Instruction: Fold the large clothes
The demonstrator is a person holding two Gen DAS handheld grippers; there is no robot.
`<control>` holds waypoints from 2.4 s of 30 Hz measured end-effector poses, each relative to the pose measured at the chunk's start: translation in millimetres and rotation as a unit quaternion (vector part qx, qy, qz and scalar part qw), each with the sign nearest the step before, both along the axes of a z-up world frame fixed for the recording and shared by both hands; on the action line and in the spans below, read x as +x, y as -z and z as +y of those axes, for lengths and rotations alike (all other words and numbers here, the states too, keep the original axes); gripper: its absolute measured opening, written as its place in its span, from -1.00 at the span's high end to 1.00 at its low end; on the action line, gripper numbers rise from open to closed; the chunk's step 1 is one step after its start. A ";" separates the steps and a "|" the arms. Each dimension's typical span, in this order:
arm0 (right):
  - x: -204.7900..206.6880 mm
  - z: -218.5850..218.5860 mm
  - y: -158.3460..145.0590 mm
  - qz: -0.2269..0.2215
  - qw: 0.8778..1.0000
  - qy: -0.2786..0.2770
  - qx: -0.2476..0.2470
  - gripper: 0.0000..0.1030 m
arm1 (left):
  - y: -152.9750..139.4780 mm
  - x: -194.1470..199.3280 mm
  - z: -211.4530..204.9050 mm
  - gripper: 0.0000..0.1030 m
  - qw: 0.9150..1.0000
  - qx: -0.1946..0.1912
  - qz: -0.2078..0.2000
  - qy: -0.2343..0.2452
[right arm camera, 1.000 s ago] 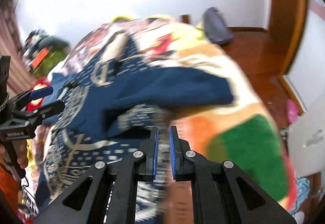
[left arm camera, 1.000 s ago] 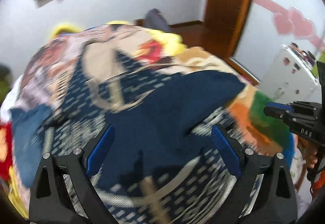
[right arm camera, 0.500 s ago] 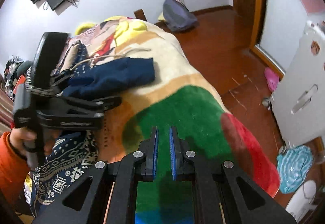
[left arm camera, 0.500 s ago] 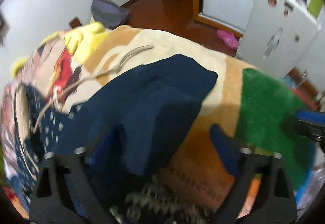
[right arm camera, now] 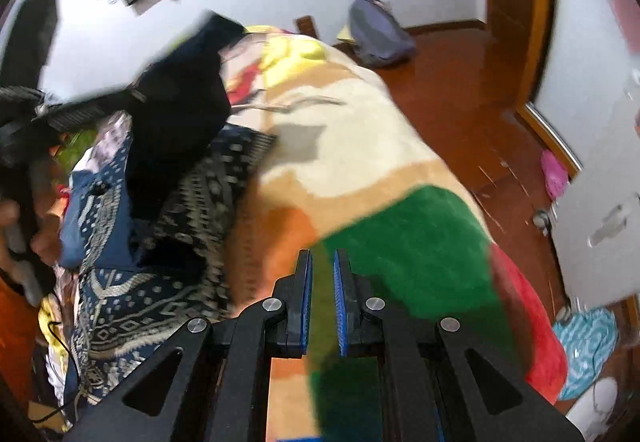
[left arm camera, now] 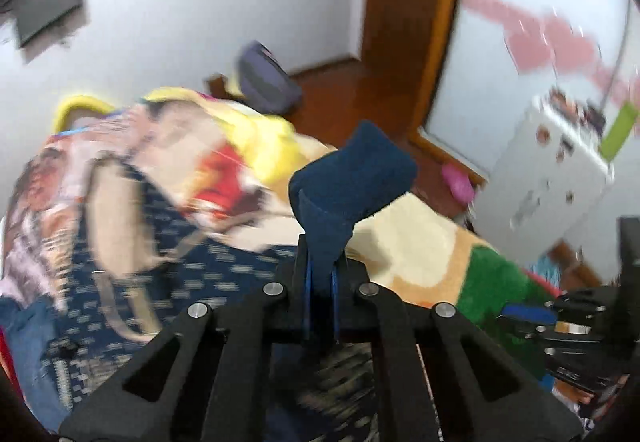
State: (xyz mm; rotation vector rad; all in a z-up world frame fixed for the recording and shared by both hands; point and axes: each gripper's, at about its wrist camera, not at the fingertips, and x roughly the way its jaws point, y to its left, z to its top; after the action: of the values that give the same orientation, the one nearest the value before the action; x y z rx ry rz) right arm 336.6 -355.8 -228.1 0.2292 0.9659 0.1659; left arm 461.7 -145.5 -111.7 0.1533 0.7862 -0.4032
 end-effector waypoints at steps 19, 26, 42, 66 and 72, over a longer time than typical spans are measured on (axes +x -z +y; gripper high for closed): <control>94.2 162.5 31.3 0.046 0.982 -0.156 -0.092 0.87 | 57.6 -68.3 276.9 0.87 0.975 -0.011 0.038 -0.218; 75.8 178.1 41.6 -0.008 0.966 -0.161 -0.202 0.87 | 124.5 -84.8 299.9 0.85 0.965 -0.015 0.104 -0.242; 76.5 95.0 41.4 -0.002 0.985 -0.059 -0.165 -0.86 | 155.4 -122.5 333.9 -0.40 0.945 0.023 0.127 -0.301; 166.6 178.8 -82.4 -0.103 0.983 -0.141 -0.046 -0.86 | 18.8 -29.1 288.9 -0.73 0.968 0.013 0.015 -0.250; 222.9 224.4 -68.4 -0.102 0.981 -0.158 -0.054 -0.86 | 35.0 38.9 273.6 -0.73 0.970 0.028 0.021 -0.240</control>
State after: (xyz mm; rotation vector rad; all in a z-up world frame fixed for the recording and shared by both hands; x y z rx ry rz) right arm 559.5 -131.4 -159.7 -0.0434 0.8001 0.4184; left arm 500.6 128.1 -146.7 0.0030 0.8473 0.0756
